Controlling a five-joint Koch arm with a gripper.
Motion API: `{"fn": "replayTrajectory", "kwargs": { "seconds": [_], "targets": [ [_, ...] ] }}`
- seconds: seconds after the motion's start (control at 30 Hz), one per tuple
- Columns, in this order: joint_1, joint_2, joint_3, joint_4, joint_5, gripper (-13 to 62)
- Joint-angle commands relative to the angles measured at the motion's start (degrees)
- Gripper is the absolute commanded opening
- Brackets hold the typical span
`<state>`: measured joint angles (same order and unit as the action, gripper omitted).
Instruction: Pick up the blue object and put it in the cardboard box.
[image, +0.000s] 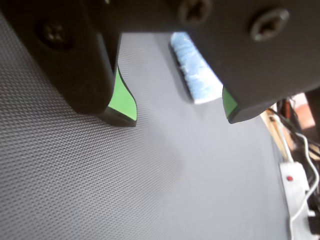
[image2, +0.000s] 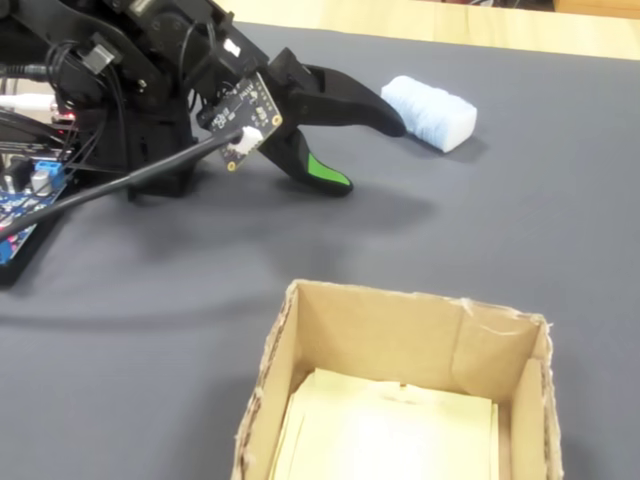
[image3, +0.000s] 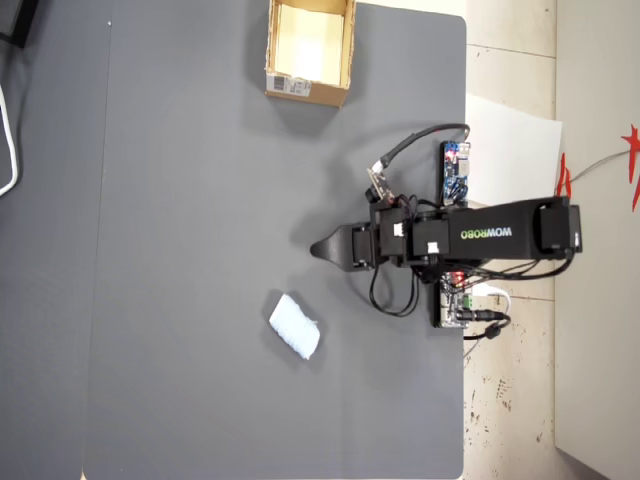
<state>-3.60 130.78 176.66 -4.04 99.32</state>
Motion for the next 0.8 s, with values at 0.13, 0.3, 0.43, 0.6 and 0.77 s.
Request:
{"fn": "replayTrajectory", "kwargs": {
  "seconds": [0.13,0.3,0.43,0.6,0.77],
  "targets": [
    [-1.2,4.8,2.0,3.9,6.0,33.9],
    [-1.3,4.8,2.0,4.0,6.2,33.9],
    [-1.3,4.8,1.9,4.0,6.6,33.9],
    [-1.4,4.9,1.5,4.0,9.8,33.9],
    [-1.4,4.9,-1.0,7.1,9.8,33.9]
  ]
}}
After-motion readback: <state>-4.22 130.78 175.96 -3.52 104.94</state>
